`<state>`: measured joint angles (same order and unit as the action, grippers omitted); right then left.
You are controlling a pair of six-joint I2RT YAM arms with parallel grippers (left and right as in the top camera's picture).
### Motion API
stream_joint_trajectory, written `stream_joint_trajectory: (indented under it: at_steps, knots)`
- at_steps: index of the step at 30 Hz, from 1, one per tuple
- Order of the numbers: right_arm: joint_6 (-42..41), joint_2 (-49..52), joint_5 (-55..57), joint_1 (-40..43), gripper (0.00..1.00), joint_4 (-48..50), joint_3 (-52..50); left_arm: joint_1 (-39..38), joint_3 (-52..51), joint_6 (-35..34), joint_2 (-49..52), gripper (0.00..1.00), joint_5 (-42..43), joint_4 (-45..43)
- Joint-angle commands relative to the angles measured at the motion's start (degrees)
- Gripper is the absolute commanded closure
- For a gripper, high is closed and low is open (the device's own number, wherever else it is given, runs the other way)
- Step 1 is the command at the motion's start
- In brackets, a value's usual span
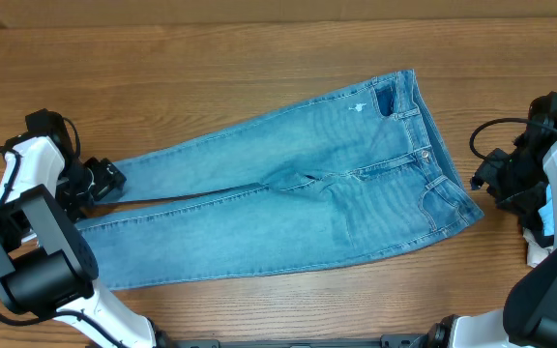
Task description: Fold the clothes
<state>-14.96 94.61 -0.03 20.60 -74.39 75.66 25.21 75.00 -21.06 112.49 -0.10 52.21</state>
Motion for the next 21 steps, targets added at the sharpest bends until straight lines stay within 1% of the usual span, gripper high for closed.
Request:
stream_joint_trajectory:
  at_steps: [1,2,3,5,7,11,14,17,20,21]
  knots:
    - [0.20,-0.63,-0.09,0.20,0.42,0.24,0.83,0.20,-0.33,-0.37,2.91,0.38,3.32,-4.35]
    - [0.20,-0.63,-0.09,0.20,0.42,0.26,0.83,0.20,-0.17,-0.35,2.89,0.75,3.61,-4.94]
    - [0.20,-0.63,-0.09,0.20,0.42,0.42,0.83,0.20,0.94,-0.26,2.40,0.96,4.24,-3.74]
    - [0.20,-0.63,-0.09,0.20,0.42,0.66,0.83,0.20,2.75,-0.09,-0.07,0.96,4.22,-0.59]
    - [0.20,-0.63,-0.11,0.20,0.42,0.63,0.83,0.20,4.55,0.07,-5.33,0.96,4.24,5.14]
    - [0.17,-0.63,-0.22,0.20,0.42,0.68,0.83,0.17,5.57,0.04,-19.80,0.96,4.15,21.84]
    - [0.24,-0.63,-1.57,0.20,0.42,0.85,0.83,0.00,5.46,0.04,-22.56,0.96,1.42,29.38]
    - [0.24,-0.63,-1.57,0.20,0.42,0.81,0.83,-1.27,3.72,0.04,-21.24,0.95,1.18,30.12]
    - [0.42,-0.63,-1.57,0.20,0.42,0.79,0.83,-3.17,1.97,0.09,-18.08,0.92,1.07,29.81]
    - [0.44,-0.63,-1.57,0.20,0.42,0.81,0.83,-3.61,1.97,0.09,-16.28,0.91,0.85,28.11]
